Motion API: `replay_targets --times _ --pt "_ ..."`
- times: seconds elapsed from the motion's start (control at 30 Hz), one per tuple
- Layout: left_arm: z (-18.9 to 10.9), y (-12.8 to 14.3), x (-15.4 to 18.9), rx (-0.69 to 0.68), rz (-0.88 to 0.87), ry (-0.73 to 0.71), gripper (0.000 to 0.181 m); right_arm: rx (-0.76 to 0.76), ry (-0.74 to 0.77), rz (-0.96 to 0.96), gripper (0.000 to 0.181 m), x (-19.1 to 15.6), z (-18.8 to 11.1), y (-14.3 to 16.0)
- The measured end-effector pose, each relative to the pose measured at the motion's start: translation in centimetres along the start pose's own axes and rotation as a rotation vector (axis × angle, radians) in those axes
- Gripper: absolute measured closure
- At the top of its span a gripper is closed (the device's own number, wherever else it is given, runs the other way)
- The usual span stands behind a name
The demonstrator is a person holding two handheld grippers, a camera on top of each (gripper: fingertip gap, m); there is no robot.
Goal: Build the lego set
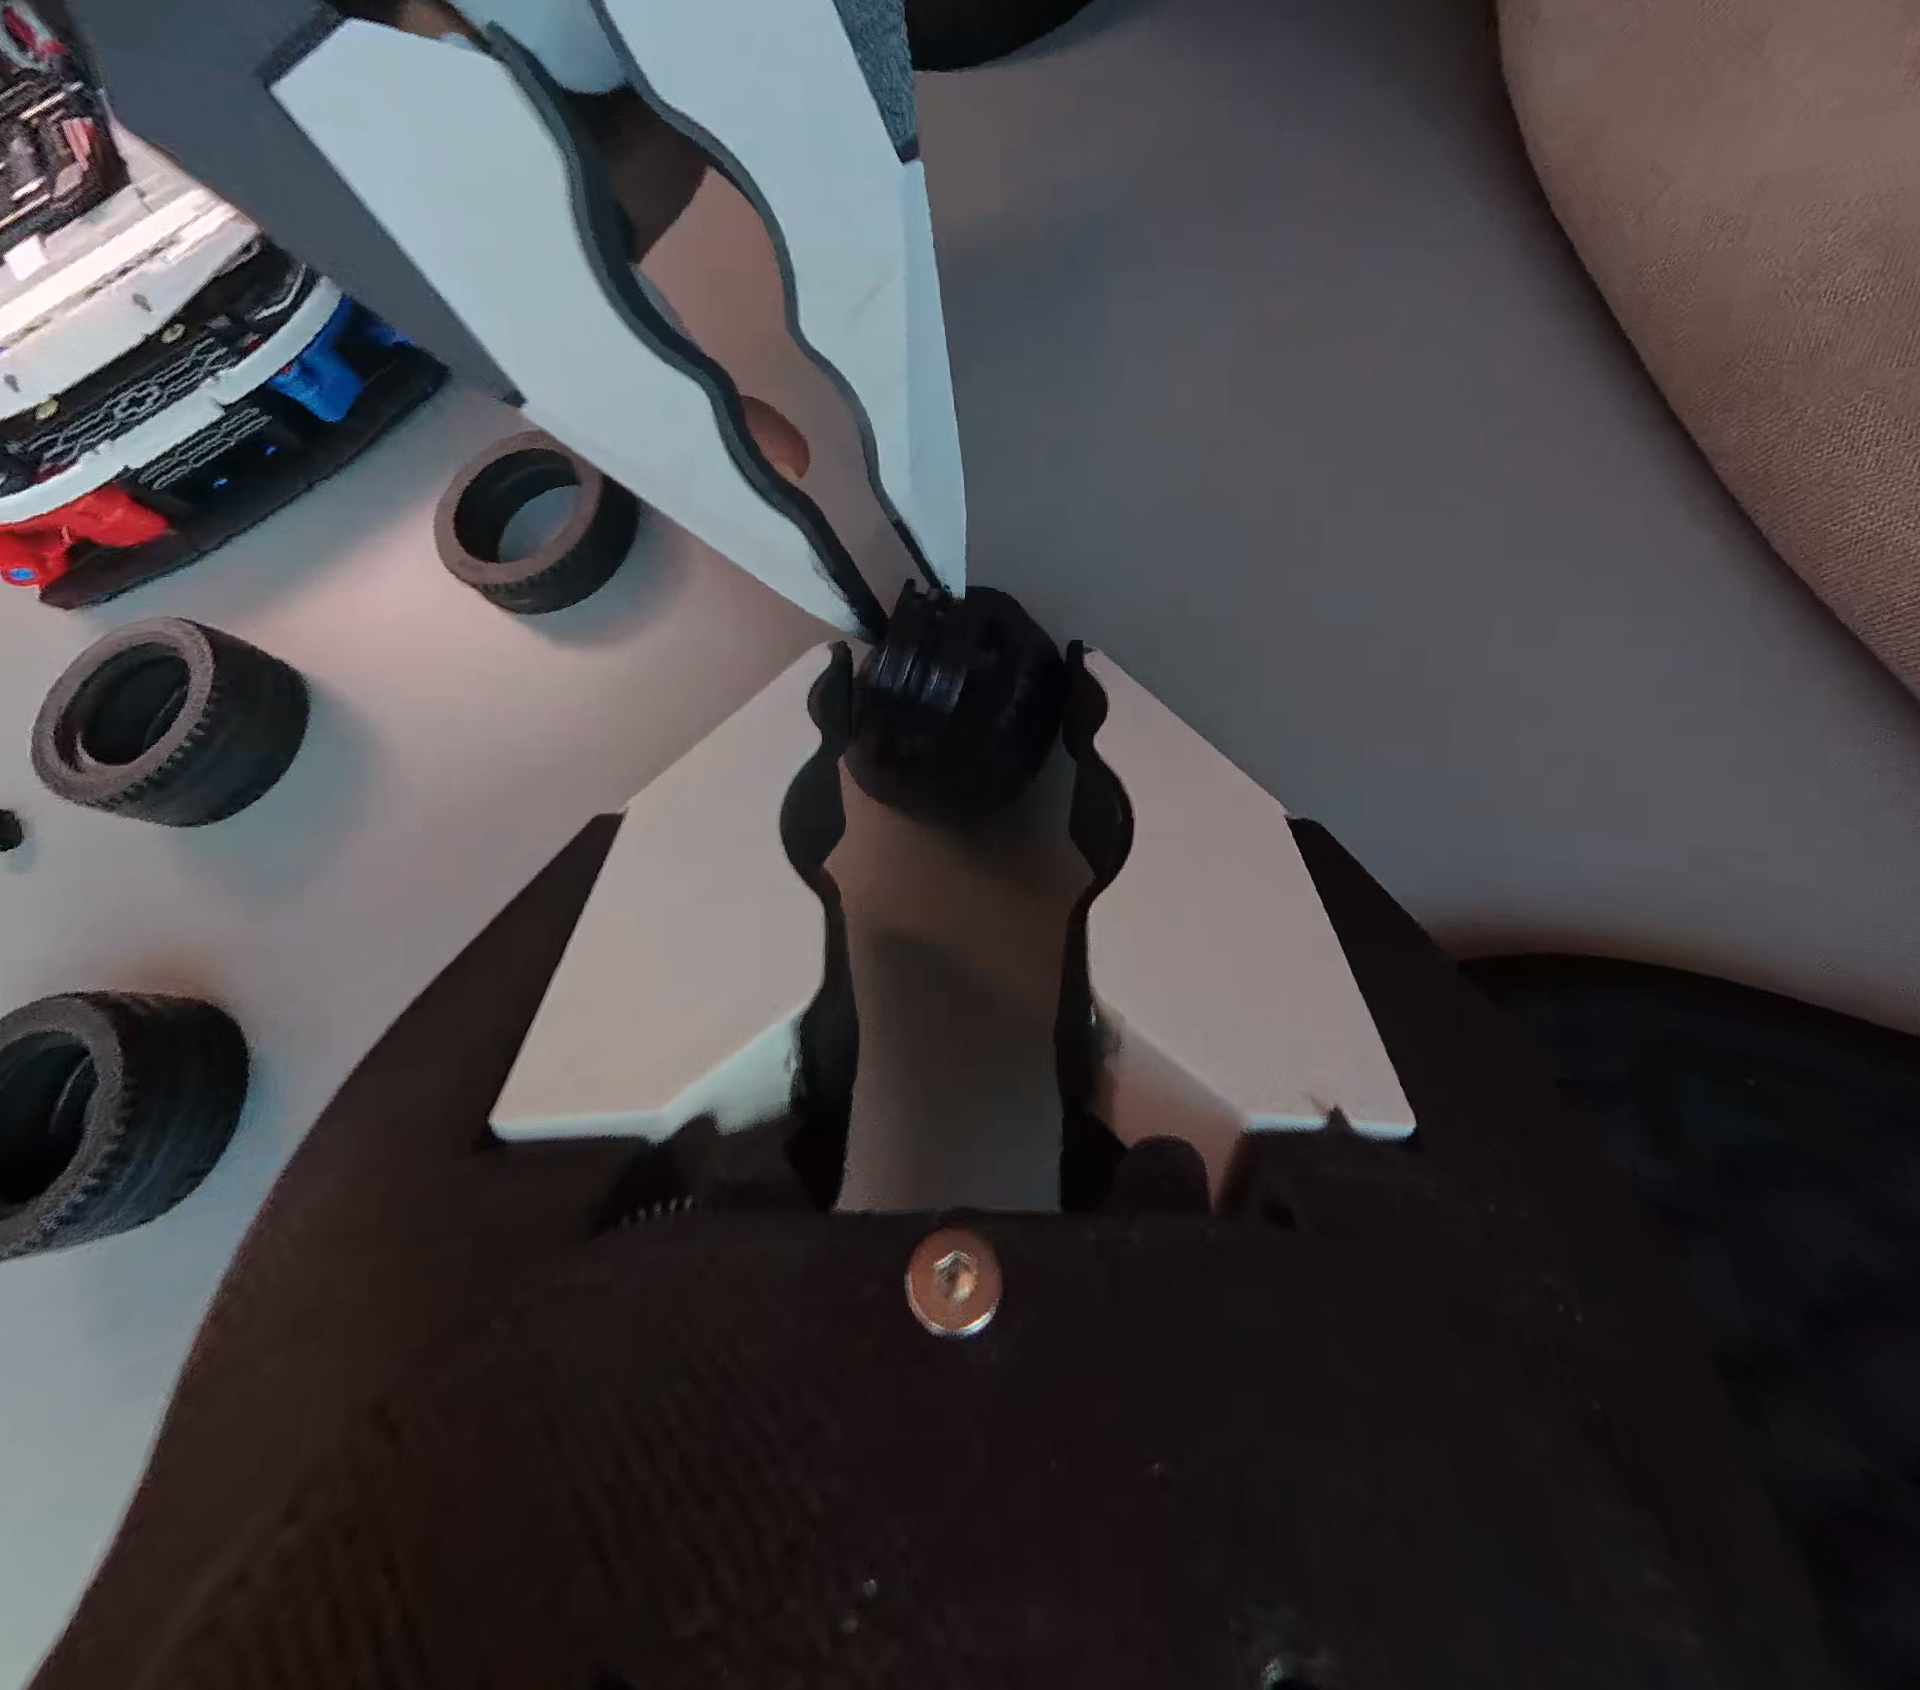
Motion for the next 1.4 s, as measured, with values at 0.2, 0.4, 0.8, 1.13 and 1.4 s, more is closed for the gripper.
replay_targets --times 0.2,0.4,0.8,1.13,1.4 --pt "-0.7 0.1 -1.2 0.019 -0.244 0.056 0.142 0.139 0.261 -0.089 0.144 -2.4 -0.4 0.6" --pt "-0.5 0.1 -2.5 0.026 -0.435 0.162 0.143 0.097 0.403 -0.176 0.142 -2.9 1.1 0.2" --pt "-2.7 0.3 -1.1 0.1 -0.162 -0.021 0.147 0.216 0.3 -0.133 0.156 -1.5 0.9 1.2" --pt "-2.1 -0.1 -0.9 0.025 -0.069 -0.123 0.152 0.202 0.264 -0.143 0.155 -0.9 0.6 1.6" --pt "-2.0 -0.1 -2.0 0.03 -0.226 -0.062 0.154 0.181 0.364 -0.157 0.153 -0.8 1.2 1.5"
Point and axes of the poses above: each gripper's, where its closed fingertips meet, z out along the fingers, y out of its underside, x = y × z across the jaws, the point moved 10 cm from there along -z, back along the fingers, and after that the axes turned 13 degrees about -z, right-handed, at the moved point
